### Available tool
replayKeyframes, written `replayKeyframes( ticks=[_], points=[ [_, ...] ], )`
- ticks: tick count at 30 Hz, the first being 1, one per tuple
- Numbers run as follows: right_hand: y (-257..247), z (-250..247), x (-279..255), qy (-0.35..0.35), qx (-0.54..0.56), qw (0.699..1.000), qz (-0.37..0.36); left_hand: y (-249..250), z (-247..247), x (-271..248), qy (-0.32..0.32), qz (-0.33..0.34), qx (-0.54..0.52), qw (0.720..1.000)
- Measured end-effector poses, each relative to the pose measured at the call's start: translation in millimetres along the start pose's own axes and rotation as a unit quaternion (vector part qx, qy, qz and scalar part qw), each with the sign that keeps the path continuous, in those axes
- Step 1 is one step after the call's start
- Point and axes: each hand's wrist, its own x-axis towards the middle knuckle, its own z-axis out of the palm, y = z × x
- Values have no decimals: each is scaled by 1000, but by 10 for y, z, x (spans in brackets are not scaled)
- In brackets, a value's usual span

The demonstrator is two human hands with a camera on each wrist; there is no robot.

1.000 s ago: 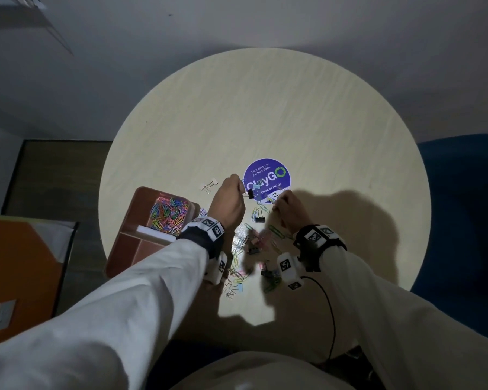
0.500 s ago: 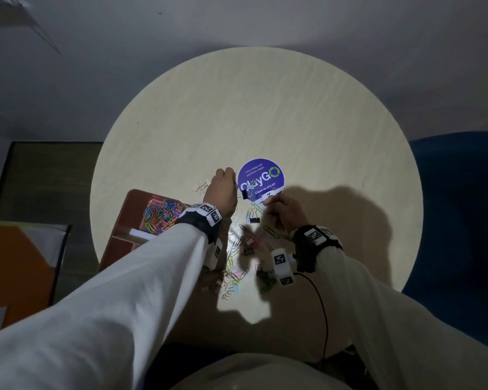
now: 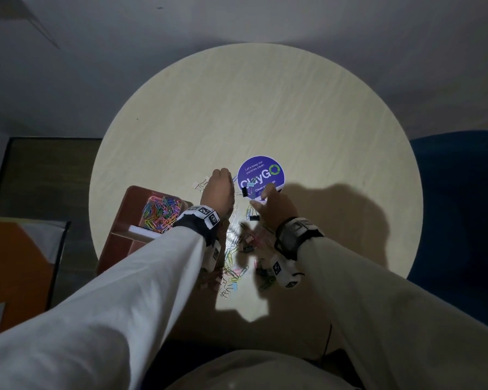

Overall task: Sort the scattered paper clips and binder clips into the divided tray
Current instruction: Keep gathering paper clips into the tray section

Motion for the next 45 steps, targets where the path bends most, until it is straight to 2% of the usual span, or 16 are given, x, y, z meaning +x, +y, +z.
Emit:
replayKeyframes(
  ticks=[2,4,11,15,19,22,26,30,33,38,40,41,42,43,44,45],
  points=[
    [-39,60,-44,-10,-68,997,-22,9,-11,-10,6,-4,-9,1000],
    [-59,117,-69,-6,-80,996,-26,11,-24,-3,21,4,-25,999],
    [-94,185,-93,-34,-27,999,-23,37,-10,70,-15,18,42,999],
    [-39,102,-108,-23,5,1000,4,57,-41,23,-24,12,36,999],
    [67,35,-161,-48,-81,995,-34,52,-67,-135,8,13,-71,997],
    [89,40,-173,-46,-109,992,-52,126,-35,-355,31,41,-99,994],
    [103,66,-163,-41,-103,993,-51,199,30,-592,8,57,-141,988],
    [172,108,-179,-28,-52,997,-42,161,160,-676,1,11,-191,982],
    [220,135,-212,-13,-33,998,-43,176,215,-716,-8,-2,-166,986],
    [302,33,-299,-21,1,1000,-1,192,265,-691,-19,-18,-79,997],
    [324,8,-379,-47,2,999,15,195,295,-683,-18,-15,-45,999],
    [423,19,-365,-40,-77,995,-46,198,309,-674,-19,-14,-37,999],
    [506,17,-344,-37,-120,989,-76,205,325,-660,-19,-10,-35,999],
    [507,11,-359,-31,-45,998,-16,218,329,-649,-21,-7,-33,999],
    [559,44,-358,-33,44,998,7,227,341,-635,-22,-1,-28,999],
    [639,77,-320,16,37,999,-16,238,348,-625,-24,5,-16,1000]
  ],
)
